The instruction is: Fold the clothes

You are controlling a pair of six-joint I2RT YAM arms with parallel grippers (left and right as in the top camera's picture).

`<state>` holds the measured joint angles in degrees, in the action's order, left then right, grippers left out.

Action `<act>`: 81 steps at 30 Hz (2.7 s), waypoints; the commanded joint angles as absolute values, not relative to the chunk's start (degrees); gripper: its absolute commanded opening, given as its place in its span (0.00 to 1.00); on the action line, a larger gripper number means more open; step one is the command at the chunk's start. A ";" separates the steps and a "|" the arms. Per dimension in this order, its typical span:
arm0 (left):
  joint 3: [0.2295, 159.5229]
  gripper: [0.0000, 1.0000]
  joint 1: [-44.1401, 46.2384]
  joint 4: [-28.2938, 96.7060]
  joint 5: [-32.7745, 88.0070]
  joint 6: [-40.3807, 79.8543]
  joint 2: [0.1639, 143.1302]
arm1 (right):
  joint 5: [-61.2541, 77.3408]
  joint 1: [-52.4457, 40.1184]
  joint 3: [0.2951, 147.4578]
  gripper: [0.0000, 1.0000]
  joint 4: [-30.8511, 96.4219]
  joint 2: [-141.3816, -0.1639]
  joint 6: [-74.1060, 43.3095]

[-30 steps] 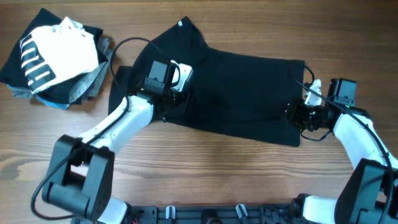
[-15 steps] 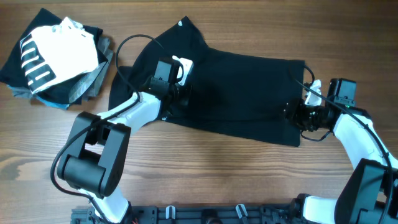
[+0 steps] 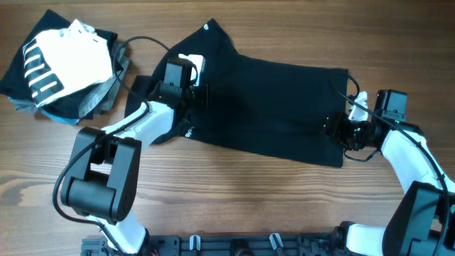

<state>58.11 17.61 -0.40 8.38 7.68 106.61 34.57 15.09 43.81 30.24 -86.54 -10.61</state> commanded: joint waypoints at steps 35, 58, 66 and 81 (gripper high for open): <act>59.29 0.04 14.81 -4.80 6.76 14.06 109.51 | 21.58 14.94 30.74 0.12 30.63 -85.93 -30.44; 59.27 0.59 5.45 6.09 8.69 1.32 106.37 | 20.36 14.96 29.91 0.29 30.00 -85.93 -30.00; 59.27 0.49 5.45 2.35 12.23 0.21 110.17 | 20.60 14.96 29.91 0.30 29.36 -85.93 -30.04; 60.88 0.04 4.21 0.86 11.88 0.40 106.19 | 20.58 14.96 29.91 0.31 29.19 -85.93 -30.00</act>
